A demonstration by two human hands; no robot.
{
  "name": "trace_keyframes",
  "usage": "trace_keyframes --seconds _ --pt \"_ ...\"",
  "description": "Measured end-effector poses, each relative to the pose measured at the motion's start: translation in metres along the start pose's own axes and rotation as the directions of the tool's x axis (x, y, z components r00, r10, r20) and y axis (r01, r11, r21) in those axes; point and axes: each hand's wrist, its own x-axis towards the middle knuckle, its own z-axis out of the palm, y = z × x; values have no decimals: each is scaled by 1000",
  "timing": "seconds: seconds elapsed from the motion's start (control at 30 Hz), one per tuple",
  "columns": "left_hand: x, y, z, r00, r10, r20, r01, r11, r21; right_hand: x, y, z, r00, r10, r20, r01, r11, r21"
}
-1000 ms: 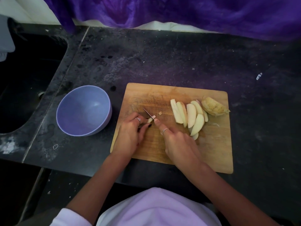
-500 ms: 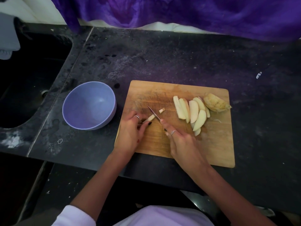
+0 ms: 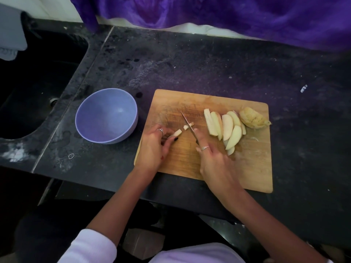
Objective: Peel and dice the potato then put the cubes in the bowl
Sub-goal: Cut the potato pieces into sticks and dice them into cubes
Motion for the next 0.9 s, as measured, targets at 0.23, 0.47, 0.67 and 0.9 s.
trace_keyframes --seconds 0.23,0.47,0.67,0.9 --pt "0 1 1 1000 -11 -8 11 999 -31 0 7 5 990 -118 -71 116 993 -28" --pt "1 3 -1 1000 -17 12 17 999 -38 10 12 11 993 -103 49 87 963 256" --pt "5 0 -2 998 10 56 -8 999 -39 17 5 6 990 -91 109 76 987 140" --pt "1 -10 -1 999 34 18 -32 995 -96 1 3 17 993 -38 -110 52 991 124"
